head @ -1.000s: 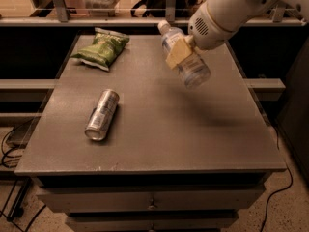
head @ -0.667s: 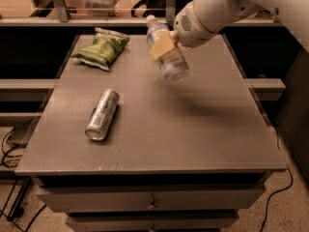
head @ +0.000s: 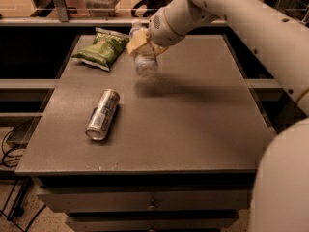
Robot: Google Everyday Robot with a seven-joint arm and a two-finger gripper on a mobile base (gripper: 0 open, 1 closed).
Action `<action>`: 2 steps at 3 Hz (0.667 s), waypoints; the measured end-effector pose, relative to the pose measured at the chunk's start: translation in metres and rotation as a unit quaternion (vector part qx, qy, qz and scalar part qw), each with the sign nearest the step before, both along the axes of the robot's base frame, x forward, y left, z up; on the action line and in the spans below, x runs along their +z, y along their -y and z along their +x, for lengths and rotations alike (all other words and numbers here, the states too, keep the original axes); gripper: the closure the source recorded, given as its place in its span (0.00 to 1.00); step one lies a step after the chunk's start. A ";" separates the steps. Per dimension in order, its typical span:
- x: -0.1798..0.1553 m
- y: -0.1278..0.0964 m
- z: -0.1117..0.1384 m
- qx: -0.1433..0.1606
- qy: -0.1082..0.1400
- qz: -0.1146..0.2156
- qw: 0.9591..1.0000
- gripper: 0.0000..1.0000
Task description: Move blue plastic bottle near green jalapeno chip bag
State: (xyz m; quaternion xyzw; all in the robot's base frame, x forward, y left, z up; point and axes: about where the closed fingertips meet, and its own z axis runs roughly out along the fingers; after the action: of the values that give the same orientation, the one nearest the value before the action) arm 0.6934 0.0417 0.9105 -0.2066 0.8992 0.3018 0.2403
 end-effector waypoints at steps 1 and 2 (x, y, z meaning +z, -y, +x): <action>-0.024 -0.014 0.031 -0.047 -0.036 0.011 0.998 0.58; -0.045 -0.024 0.051 -0.078 -0.070 0.028 0.994 0.36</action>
Offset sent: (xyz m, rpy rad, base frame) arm 0.0775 0.0310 -0.0663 0.1004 0.2192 -0.2446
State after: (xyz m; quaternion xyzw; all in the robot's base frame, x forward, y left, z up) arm 0.7441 0.0654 0.8655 -0.1070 0.9185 0.3206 0.2053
